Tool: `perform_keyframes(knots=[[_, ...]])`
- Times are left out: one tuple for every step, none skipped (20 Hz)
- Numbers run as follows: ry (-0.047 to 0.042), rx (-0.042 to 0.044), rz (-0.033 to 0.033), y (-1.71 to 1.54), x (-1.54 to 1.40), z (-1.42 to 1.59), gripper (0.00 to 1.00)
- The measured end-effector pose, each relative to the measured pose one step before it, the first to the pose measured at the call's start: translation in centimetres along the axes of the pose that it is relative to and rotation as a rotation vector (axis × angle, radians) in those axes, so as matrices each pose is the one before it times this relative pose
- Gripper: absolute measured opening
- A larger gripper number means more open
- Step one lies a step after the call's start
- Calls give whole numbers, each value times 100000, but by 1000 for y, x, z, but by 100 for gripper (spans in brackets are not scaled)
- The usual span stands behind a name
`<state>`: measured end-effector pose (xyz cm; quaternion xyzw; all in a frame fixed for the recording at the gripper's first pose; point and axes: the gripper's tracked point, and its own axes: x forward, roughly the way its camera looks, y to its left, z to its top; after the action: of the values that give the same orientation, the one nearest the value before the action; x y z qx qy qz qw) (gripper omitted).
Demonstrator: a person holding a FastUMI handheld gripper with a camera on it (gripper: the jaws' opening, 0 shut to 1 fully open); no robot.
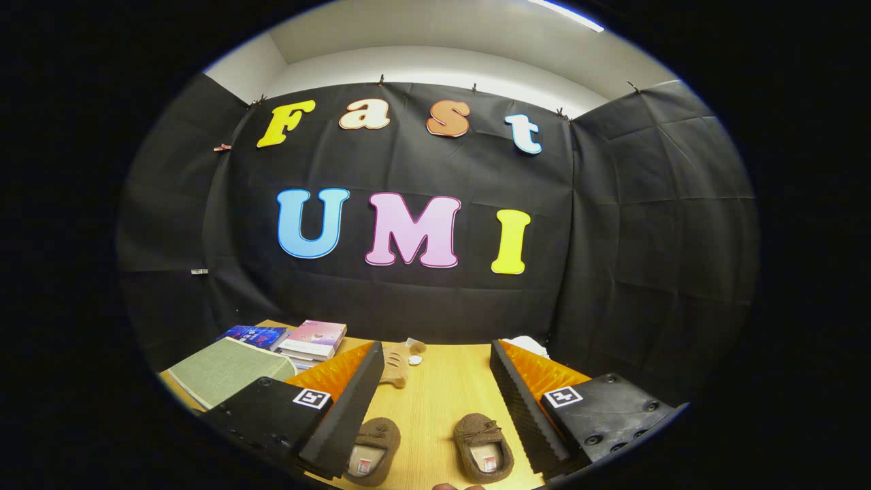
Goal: Open the storage box then place both shoes into the box .Put the left shoe in first, then the right shoe, with the right side of both shoes facing outward in a uniform manner.
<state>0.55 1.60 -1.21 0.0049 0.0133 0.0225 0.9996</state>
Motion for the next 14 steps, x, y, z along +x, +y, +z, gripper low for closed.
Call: perform_keyframes(knots=[[244, 357, 483, 217, 100, -35, 98], [189, 213, 581, 201, 69, -155, 98], [453, -78, 514, 184, 27, -102, 98], [626, -94, 695, 91, 103, -257, 98], [828, 91, 1204, 210, 17, -121, 97], [951, 829, 1761, 486, 122, -288, 98], [1069, 1339, 1609, 358, 88, -228, 97], [1353, 1372, 1315, 248, 138, -300, 98], [1069, 1183, 1598, 273, 191, -214, 97], [693, 750, 1959, 496, 308, -189, 98], [343, 45, 2278, 472, 351, -129, 97], [314, -167, 2478, 383, 402, -165, 98], [964, 249, 3153, 465, 409, -325, 97], [1786, 750, 3655, 640, 359, -598, 97]])
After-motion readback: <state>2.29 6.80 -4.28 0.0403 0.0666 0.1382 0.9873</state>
